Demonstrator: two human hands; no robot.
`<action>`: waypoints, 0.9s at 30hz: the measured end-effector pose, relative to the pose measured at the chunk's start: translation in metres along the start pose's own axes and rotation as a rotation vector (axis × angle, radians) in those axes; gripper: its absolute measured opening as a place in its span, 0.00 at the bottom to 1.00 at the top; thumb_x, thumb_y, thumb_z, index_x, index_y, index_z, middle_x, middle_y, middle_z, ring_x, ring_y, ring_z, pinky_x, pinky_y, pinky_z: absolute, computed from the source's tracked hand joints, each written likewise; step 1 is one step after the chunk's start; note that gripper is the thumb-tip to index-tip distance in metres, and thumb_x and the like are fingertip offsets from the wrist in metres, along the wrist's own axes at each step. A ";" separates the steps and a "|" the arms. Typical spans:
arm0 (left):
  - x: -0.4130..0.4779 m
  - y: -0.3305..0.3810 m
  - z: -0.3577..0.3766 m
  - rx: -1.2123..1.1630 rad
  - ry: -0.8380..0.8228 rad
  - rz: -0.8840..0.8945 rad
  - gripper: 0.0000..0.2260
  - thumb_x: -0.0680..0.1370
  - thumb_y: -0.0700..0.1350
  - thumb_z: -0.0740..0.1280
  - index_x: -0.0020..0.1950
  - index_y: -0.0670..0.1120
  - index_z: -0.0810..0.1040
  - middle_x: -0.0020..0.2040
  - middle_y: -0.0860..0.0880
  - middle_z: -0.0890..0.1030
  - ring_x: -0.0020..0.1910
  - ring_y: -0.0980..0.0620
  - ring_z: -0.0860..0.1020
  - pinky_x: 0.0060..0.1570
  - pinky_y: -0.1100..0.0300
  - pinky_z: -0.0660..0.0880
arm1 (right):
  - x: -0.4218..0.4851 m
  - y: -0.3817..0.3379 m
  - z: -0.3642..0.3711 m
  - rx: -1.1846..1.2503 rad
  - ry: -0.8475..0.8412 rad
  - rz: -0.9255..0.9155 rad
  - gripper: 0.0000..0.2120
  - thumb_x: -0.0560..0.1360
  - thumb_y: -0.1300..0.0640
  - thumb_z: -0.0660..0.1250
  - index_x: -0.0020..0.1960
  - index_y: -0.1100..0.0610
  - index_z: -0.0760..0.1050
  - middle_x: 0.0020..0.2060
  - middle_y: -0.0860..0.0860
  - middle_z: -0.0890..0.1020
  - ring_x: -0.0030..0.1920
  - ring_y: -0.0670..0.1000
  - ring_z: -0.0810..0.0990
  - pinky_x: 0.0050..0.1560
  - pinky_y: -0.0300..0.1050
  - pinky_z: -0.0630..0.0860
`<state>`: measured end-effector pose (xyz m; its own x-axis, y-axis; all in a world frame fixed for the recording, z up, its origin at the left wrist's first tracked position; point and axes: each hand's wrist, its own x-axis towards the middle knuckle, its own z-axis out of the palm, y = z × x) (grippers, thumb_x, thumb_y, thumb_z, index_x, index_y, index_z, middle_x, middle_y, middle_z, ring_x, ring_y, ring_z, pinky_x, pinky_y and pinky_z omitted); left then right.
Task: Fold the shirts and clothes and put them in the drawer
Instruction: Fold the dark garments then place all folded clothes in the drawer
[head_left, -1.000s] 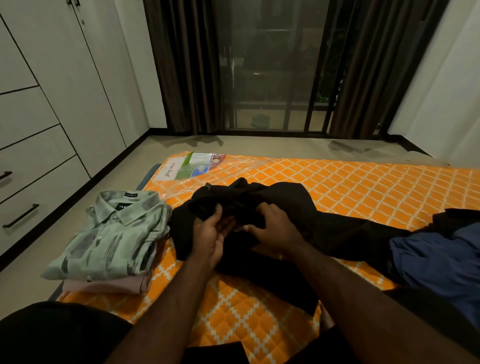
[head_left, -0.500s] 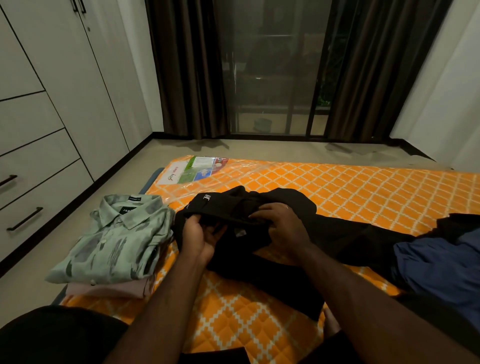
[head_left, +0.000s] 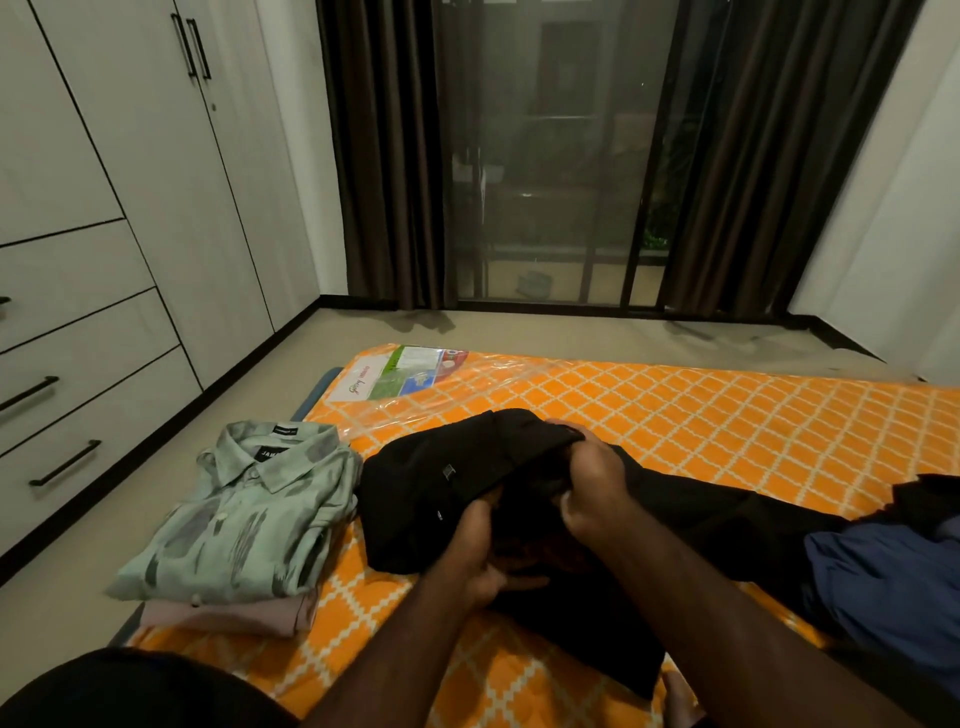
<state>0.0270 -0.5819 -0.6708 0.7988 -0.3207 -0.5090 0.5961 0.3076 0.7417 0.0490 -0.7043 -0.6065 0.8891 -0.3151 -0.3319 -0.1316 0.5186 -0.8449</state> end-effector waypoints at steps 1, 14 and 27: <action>0.001 -0.001 -0.001 -0.077 -0.057 0.022 0.25 0.77 0.64 0.63 0.63 0.48 0.82 0.59 0.42 0.85 0.61 0.36 0.80 0.63 0.32 0.73 | -0.003 -0.003 0.001 0.112 0.015 0.087 0.15 0.81 0.67 0.58 0.55 0.59 0.82 0.53 0.60 0.85 0.52 0.61 0.83 0.52 0.57 0.82; 0.013 -0.014 0.013 -0.600 -0.558 0.254 0.26 0.84 0.56 0.57 0.75 0.41 0.72 0.74 0.39 0.72 0.75 0.39 0.69 0.74 0.42 0.64 | -0.046 -0.019 0.032 0.571 -0.241 0.333 0.19 0.84 0.65 0.53 0.64 0.58 0.80 0.58 0.64 0.83 0.57 0.64 0.82 0.44 0.58 0.84; -0.007 0.159 0.043 -0.293 0.082 0.694 0.24 0.74 0.43 0.76 0.68 0.39 0.77 0.62 0.38 0.82 0.60 0.38 0.82 0.61 0.40 0.79 | -0.014 -0.043 0.014 0.084 -0.227 -0.079 0.09 0.81 0.59 0.68 0.60 0.60 0.79 0.53 0.58 0.86 0.55 0.60 0.86 0.51 0.58 0.84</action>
<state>0.1129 -0.5691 -0.5306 0.9952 0.0979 -0.0072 -0.0578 0.6438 0.7630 0.0479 -0.7111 -0.5600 0.9721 -0.1757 -0.1555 -0.0293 0.5664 -0.8236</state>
